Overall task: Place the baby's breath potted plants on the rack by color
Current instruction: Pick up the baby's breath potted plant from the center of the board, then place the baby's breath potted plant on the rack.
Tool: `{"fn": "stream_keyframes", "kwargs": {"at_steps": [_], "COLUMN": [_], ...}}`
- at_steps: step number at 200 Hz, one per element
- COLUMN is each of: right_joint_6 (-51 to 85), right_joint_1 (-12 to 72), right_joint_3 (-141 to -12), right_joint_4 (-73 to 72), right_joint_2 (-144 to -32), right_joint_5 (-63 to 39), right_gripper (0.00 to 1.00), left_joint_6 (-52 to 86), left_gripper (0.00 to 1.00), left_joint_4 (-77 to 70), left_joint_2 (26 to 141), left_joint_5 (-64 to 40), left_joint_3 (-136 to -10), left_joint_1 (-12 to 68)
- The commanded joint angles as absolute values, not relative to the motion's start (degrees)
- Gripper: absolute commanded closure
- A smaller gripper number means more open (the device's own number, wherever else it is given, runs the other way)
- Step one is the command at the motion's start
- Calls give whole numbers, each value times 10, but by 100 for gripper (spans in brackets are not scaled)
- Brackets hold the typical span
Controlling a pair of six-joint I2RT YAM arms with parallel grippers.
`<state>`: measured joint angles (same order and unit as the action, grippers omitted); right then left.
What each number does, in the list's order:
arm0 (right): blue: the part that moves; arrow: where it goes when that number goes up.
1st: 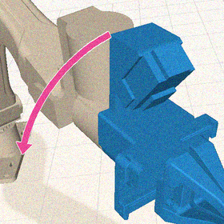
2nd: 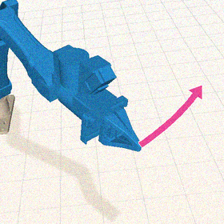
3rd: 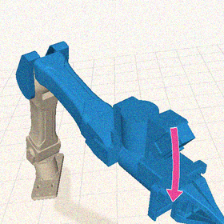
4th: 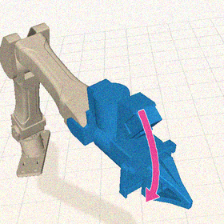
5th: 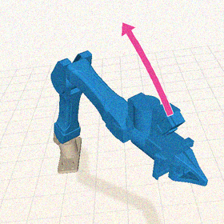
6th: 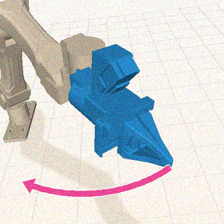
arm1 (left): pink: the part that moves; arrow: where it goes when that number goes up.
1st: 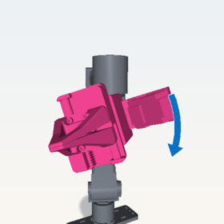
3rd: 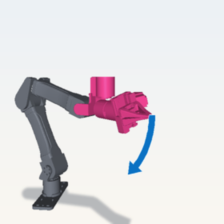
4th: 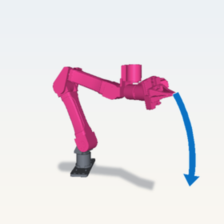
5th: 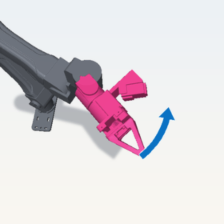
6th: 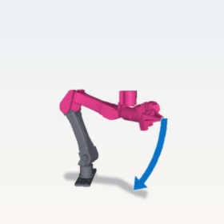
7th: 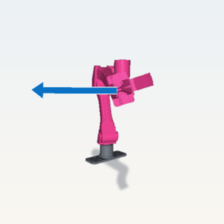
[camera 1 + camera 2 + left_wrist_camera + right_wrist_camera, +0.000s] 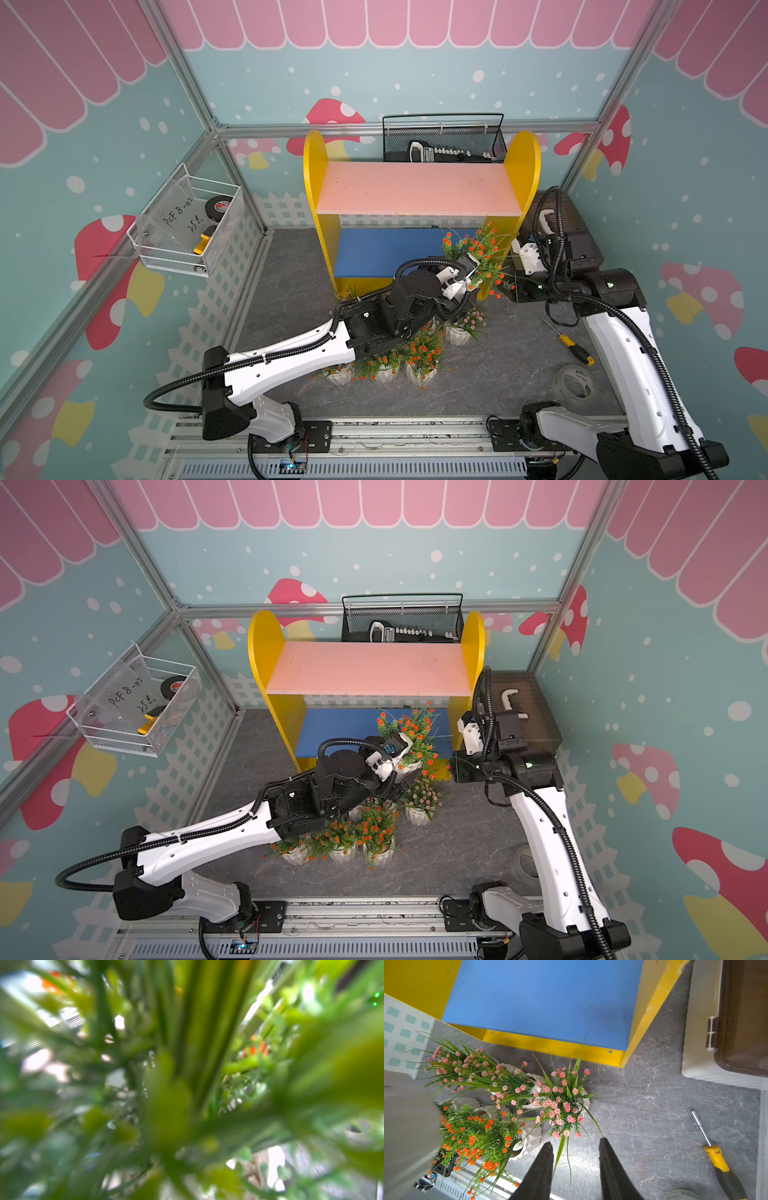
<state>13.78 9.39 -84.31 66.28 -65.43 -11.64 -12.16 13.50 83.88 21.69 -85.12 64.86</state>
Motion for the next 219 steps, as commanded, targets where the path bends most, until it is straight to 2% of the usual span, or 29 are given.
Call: {"fn": "stream_keyframes", "kwargs": {"at_steps": [1,90,219], "right_joint_6": [140,144,158], "right_joint_1": [91,92,91], "right_joint_3": [-816,-720,-657], "right_joint_4": [637,594,568], "right_joint_2": [-630,-574,-538], "right_joint_5": [-112,-115,-137], "right_gripper": [63,63,63], "left_joint_6": [-112,-88,-24], "left_gripper": [60,62,65], "left_joint_4": [139,231,243], "left_joint_2": [823,940,1170], "left_joint_5": [207,155,86], "left_joint_3": [-914,-1147,-1470], "left_joint_1": [633,569,483]}}
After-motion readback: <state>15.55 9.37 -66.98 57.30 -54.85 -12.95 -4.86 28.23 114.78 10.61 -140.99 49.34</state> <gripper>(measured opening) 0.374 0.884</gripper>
